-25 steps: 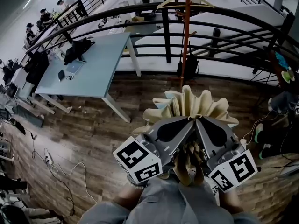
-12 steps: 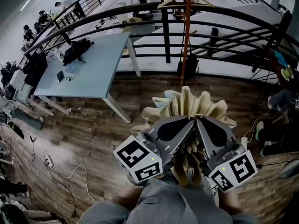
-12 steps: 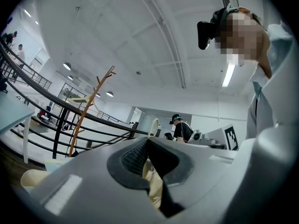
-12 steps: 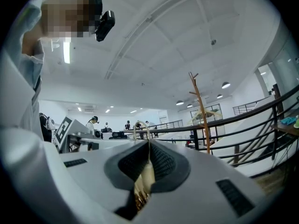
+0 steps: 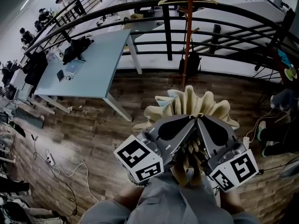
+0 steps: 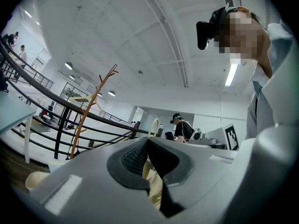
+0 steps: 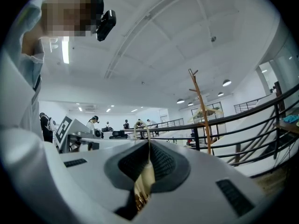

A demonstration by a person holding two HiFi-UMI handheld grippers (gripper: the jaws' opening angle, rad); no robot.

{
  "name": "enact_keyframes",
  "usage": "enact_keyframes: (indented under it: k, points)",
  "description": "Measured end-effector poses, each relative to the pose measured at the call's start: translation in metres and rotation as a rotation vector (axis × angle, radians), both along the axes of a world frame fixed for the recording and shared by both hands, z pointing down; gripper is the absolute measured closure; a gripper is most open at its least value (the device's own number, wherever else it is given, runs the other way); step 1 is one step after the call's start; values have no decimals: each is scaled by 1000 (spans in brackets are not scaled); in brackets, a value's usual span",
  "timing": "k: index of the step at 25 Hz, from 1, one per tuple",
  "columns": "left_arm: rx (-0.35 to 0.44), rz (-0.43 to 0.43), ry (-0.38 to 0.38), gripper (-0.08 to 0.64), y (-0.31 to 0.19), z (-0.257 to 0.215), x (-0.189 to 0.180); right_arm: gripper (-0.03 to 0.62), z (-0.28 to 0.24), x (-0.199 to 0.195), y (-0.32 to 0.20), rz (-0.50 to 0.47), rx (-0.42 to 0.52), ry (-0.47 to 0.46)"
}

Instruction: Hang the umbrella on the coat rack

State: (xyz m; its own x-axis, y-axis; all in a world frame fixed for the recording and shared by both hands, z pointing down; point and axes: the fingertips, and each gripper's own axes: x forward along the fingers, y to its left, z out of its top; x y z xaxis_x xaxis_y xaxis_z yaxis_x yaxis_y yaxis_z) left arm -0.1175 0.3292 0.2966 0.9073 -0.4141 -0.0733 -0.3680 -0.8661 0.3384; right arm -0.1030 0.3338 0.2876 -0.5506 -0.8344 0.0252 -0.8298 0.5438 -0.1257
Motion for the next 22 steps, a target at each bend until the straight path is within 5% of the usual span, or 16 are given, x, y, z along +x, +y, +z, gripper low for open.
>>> enact_keyframes:
  k: [22]
  points:
    - [18, -99, 2, 552, -145, -8, 73, 588, -8, 73, -146, -108, 27, 0]
